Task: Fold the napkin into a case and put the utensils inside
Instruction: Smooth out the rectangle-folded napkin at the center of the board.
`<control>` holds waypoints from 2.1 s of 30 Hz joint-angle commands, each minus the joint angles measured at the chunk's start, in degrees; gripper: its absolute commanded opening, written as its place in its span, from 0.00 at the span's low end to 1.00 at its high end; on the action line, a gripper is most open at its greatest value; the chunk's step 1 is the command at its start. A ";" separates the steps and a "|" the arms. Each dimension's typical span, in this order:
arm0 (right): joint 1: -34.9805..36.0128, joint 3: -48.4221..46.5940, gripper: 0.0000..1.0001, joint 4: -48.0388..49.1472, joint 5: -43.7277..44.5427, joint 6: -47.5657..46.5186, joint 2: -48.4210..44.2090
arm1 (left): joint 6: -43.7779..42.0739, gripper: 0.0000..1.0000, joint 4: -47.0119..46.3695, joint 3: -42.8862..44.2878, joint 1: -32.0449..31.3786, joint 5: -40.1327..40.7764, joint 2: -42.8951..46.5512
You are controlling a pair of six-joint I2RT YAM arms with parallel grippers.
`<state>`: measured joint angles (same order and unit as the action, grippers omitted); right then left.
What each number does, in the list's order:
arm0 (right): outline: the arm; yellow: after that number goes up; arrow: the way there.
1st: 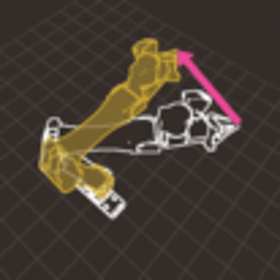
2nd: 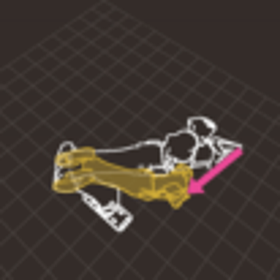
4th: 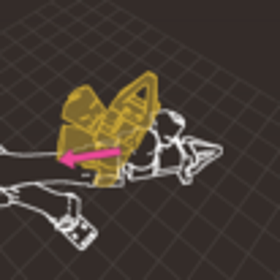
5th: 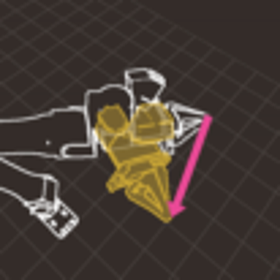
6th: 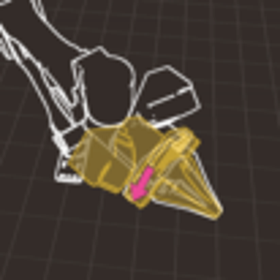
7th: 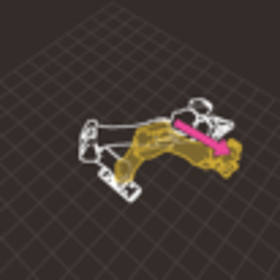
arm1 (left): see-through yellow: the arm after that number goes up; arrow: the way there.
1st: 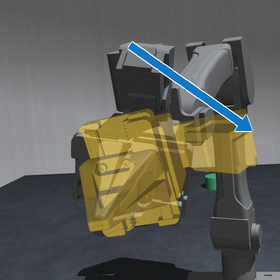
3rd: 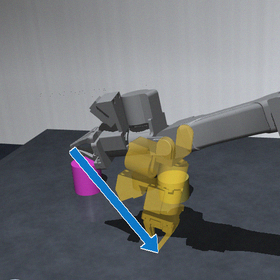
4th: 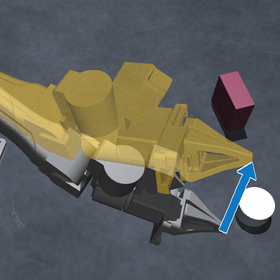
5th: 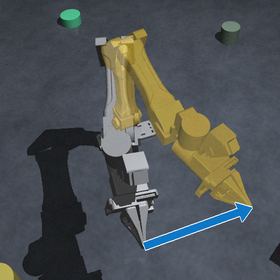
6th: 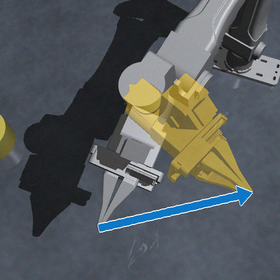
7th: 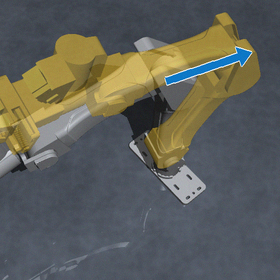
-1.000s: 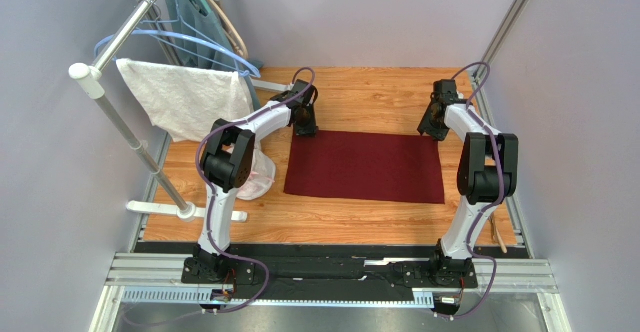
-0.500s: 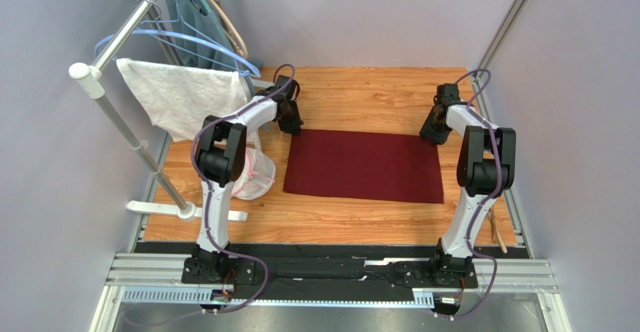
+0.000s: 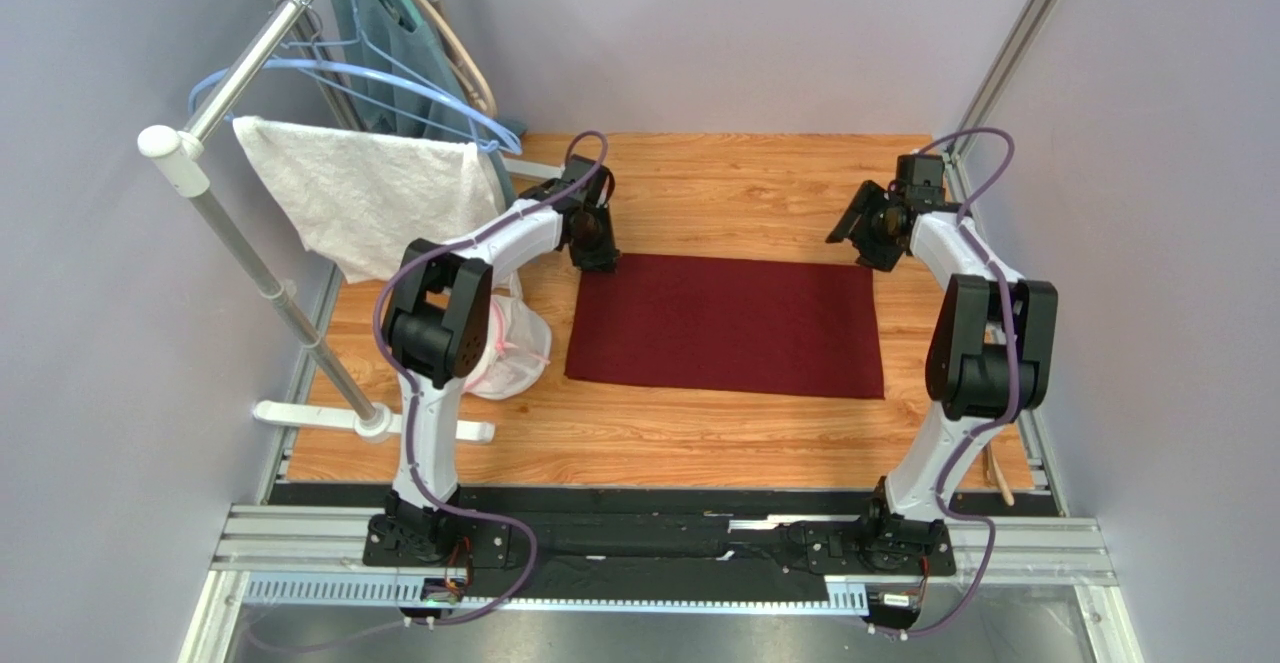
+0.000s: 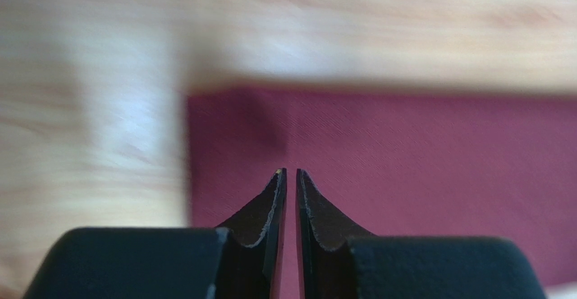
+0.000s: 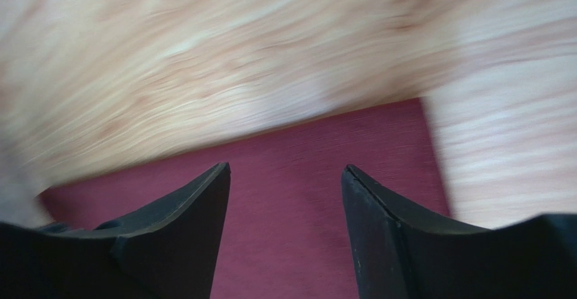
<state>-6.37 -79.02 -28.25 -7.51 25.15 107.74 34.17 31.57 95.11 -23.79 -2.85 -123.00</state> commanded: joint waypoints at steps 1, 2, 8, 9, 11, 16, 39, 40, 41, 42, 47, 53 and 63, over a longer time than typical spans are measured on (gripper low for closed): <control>3.90 5.19 0.67 12.86 -15.16 6.83 -4.92 | 3.35 0.17 -12.57 -5.79 -2.40 -9.25 8.04; 4.69 5.80 0.67 14.96 -16.21 7.37 -3.52 | 4.23 0.15 -14.94 -6.77 -2.66 -11.54 7.78; 10.76 8.19 0.45 31.55 -28.34 15.88 4.12 | 12.22 0.06 -33.66 -8.81 -4.33 -23.77 1.55; 11.03 8.01 0.35 33.33 -30.53 16.68 5.18 | 14.06 0.05 -36.73 -8.11 -4.51 -24.56 0.40; 11.64 7.75 0.24 38.15 -32.56 19.66 6.86 | 17.05 0.03 -40.51 -7.84 -4.86 -24.57 -2.32; 11.64 6.86 0.05 40.47 -34.94 21.44 11.78 | 23.21 0.00 -43.61 -7.40 -4.86 -24.04 -7.16; -1.18 6.95 0.05 43.10 -38.10 23.99 18.65 | 24.81 0.00 -43.35 -14.96 -1.70 -21.92 -4.62; -1.88 6.61 0.05 40.67 -37.76 23.03 18.03 | 24.11 0.00 -43.35 -14.69 -1.70 -22.98 -4.53; -2.06 6.17 0.05 38.29 -36.36 19.80 17.16 | 23.92 0.00 -43.61 -14.08 -1.78 -24.12 -4.36; -2.15 5.38 0.05 36.18 -35.74 18.55 15.06 | 23.92 0.02 -44.14 -14.08 -2.13 -25.44 -3.74; -1.36 7.12 0.08 33.79 -34.86 18.01 8.11 | 25.15 0.08 -48.70 -11.97 -3.80 -27.90 -3.38; -1.80 11.08 0.11 35.90 -36.79 18.71 7.30 | 29.72 0.06 -51.08 -10.56 -2.84 -27.39 -6.98; -8.83 10.65 0.12 31.88 -37.49 14.15 13.10 | 28.60 0.04 -45.82 -10.56 1.29 -27.82 -9.71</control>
<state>-12.71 -66.24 6.87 -45.04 43.33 119.98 64.40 -16.51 82.94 -23.51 -29.91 -131.79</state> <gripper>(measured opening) 0.112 0.047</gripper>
